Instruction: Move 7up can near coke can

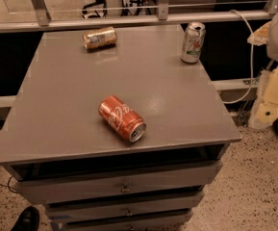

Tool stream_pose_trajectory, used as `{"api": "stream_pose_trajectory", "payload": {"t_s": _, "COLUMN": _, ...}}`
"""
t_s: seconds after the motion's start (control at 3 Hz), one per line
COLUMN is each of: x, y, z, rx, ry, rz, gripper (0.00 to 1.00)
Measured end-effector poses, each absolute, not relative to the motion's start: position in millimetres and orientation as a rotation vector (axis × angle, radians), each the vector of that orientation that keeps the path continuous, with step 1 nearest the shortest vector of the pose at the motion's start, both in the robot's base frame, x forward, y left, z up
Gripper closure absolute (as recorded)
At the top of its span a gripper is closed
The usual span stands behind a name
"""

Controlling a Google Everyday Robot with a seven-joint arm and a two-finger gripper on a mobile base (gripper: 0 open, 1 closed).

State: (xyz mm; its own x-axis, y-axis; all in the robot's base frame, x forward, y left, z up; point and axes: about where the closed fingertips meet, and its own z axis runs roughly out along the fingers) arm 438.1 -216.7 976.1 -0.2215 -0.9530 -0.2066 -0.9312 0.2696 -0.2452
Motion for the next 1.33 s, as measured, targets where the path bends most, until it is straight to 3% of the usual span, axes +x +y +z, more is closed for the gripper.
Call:
{"api": "stream_pose_trajectory", "payload": {"t_s": 0.67, "x": 440.4, "y": -215.8, "z": 977.0, "rx": -1.71, "ry": 2.209, "rz": -0.086, "gripper": 0.0}}
{"api": "stream_pose_trajectory", "payload": {"t_s": 1.33, "x": 502.7, "y": -240.2, "z": 941.4, "rx": -1.518, "ry": 2.156, "rz": 0.043, "gripper": 0.0}}
